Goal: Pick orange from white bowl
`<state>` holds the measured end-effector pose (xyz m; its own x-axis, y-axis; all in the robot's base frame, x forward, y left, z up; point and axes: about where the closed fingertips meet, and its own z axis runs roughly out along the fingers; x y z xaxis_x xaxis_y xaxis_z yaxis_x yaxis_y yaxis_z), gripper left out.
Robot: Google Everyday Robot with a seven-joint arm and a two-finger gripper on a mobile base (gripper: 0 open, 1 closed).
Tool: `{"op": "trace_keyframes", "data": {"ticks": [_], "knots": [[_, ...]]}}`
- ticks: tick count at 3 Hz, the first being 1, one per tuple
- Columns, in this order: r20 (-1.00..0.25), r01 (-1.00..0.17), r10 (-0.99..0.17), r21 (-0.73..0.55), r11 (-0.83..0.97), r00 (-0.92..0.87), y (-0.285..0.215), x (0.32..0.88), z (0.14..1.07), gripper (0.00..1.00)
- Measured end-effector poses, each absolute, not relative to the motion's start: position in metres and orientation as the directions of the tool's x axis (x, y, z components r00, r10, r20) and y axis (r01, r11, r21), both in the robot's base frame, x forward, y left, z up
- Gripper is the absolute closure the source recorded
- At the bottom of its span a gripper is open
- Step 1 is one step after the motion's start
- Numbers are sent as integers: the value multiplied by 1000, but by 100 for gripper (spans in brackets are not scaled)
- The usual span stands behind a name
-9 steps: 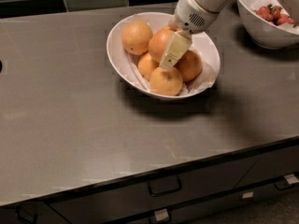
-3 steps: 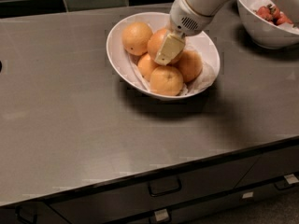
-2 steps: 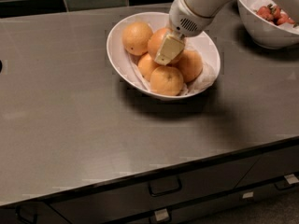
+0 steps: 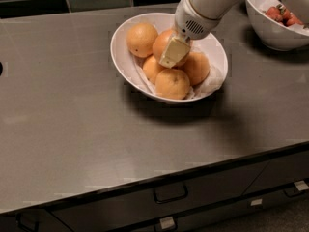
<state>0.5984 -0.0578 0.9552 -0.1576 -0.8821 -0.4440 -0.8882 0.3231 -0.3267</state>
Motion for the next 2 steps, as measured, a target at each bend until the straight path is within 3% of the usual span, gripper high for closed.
{"op": "trace_keyframes", "data": {"ticks": [1, 2], "knots": [[-444, -888, -882, -327, 323, -158, -58, 598, 955, 88], [-444, -888, -882, -327, 323, -158, -58, 598, 955, 100]]}}
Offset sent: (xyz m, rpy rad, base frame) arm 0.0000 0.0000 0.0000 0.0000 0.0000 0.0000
